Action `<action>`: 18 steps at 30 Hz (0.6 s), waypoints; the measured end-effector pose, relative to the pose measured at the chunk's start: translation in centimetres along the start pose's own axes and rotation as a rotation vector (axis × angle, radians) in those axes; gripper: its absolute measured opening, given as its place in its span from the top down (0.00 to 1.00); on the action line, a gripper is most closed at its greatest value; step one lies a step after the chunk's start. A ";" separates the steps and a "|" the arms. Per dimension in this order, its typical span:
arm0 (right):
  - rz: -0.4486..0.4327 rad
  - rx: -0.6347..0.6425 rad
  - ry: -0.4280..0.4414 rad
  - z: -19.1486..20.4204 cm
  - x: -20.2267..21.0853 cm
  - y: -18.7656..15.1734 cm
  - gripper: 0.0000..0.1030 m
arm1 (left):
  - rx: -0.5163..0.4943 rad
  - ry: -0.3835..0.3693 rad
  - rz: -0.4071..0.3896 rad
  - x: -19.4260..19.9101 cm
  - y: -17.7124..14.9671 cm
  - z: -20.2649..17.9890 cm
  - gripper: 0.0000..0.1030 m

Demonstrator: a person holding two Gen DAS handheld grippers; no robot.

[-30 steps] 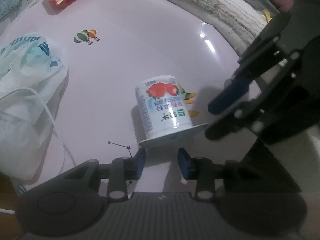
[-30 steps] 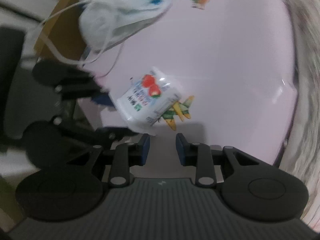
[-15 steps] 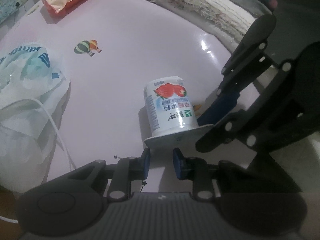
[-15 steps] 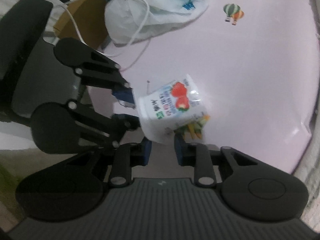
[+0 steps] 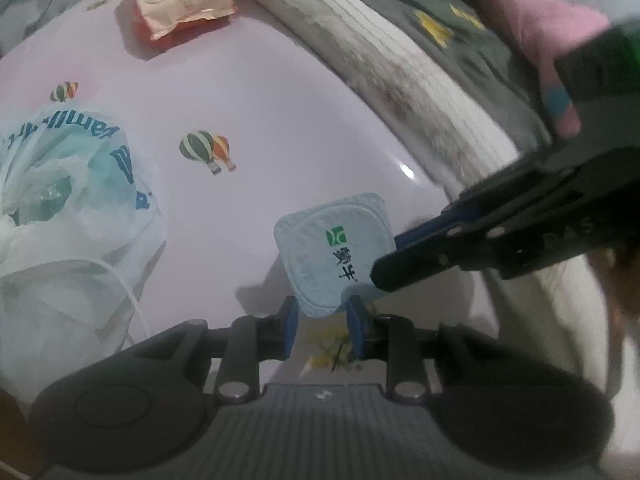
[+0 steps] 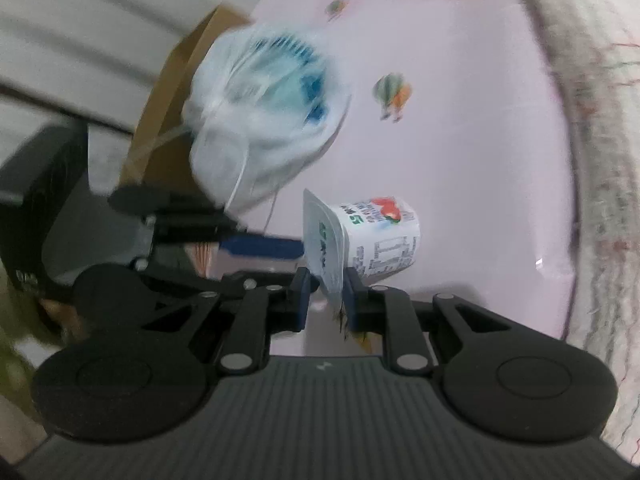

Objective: Organize soft objects
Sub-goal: 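Close the right tool on the white yogurt cup and lift it, then carry the white yogurt cup with the right tool into the box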

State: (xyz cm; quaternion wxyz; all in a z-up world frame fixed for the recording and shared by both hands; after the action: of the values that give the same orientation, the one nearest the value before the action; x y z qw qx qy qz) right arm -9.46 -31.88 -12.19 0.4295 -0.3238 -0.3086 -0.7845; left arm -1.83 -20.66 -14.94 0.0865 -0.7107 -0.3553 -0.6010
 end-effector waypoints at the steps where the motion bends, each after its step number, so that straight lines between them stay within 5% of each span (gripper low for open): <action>1: -0.019 -0.028 0.000 -0.5 0.3 0.5 0.84 | 0.014 -0.009 -0.004 -0.1 0.3 0.1 0.71; 14: -0.105 -0.240 0.010 -3.7 1.0 2.2 0.79 | 0.291 -0.147 -0.007 -0.1 2.8 3.0 0.53; 18: -0.138 -0.288 0.008 -4.1 1.2 2.8 0.66 | 0.363 -0.177 0.002 -0.4 3.2 3.8 0.52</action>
State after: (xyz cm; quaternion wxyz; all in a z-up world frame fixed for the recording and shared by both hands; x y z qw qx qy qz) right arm -8.53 -36.81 -13.15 0.3249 -0.3570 -0.2125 -0.8496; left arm 3.10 -21.12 -15.31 0.1821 -0.7341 -0.4631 -0.4621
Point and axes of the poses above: each gripper's, at about its wrist camera, not at the fingertips, and x roughly against the way its jaws point, z to its left, y to its top, the point moved 6 cm from there along -x, roughly the way its jaws point, and after that the axes turned 1 degree about -z, right-handed, at the moved point
